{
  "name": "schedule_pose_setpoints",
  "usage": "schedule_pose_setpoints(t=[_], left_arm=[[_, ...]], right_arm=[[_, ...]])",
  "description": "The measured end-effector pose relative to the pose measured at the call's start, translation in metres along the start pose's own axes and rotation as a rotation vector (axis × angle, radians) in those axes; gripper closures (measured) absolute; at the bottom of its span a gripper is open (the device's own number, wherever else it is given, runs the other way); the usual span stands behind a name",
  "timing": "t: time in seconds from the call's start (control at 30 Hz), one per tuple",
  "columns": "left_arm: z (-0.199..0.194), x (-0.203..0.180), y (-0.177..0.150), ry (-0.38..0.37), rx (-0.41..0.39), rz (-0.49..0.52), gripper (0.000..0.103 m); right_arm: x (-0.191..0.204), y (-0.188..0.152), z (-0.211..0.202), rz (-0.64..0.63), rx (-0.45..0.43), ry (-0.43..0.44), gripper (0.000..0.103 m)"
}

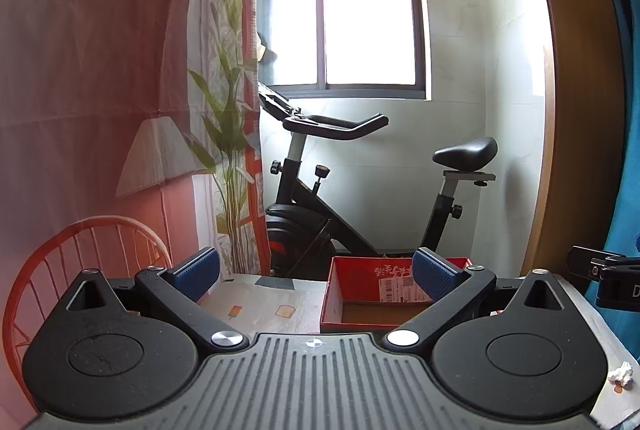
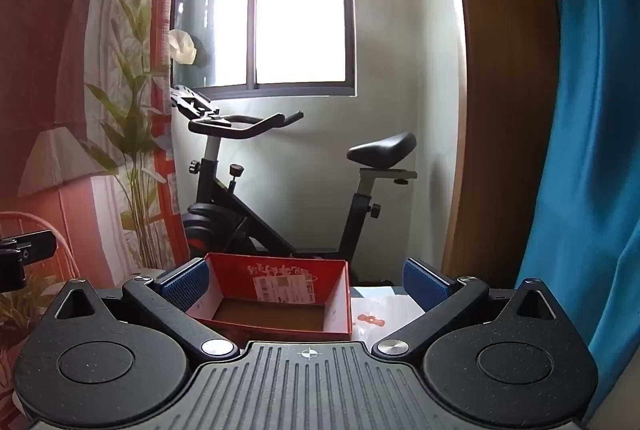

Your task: Organize soft objects

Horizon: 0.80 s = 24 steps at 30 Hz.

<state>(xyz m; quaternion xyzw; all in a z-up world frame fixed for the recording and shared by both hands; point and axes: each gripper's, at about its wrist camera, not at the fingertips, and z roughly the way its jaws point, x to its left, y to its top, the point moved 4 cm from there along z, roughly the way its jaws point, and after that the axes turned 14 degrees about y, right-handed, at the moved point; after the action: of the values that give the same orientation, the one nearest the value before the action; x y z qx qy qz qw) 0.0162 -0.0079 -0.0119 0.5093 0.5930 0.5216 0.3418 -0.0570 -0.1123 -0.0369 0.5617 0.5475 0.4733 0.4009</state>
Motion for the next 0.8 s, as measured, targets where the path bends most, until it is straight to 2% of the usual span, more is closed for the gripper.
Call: schedule_pose_setpoints(t=[0.8], left_arm=[[0.0031, 0.0017, -0.0021, 0.009, 0.010, -0.005, 0.000]], right_arm=[[-0.0006, -0.0020, 0.0030, 0.008, -0.012, -0.002, 0.000]])
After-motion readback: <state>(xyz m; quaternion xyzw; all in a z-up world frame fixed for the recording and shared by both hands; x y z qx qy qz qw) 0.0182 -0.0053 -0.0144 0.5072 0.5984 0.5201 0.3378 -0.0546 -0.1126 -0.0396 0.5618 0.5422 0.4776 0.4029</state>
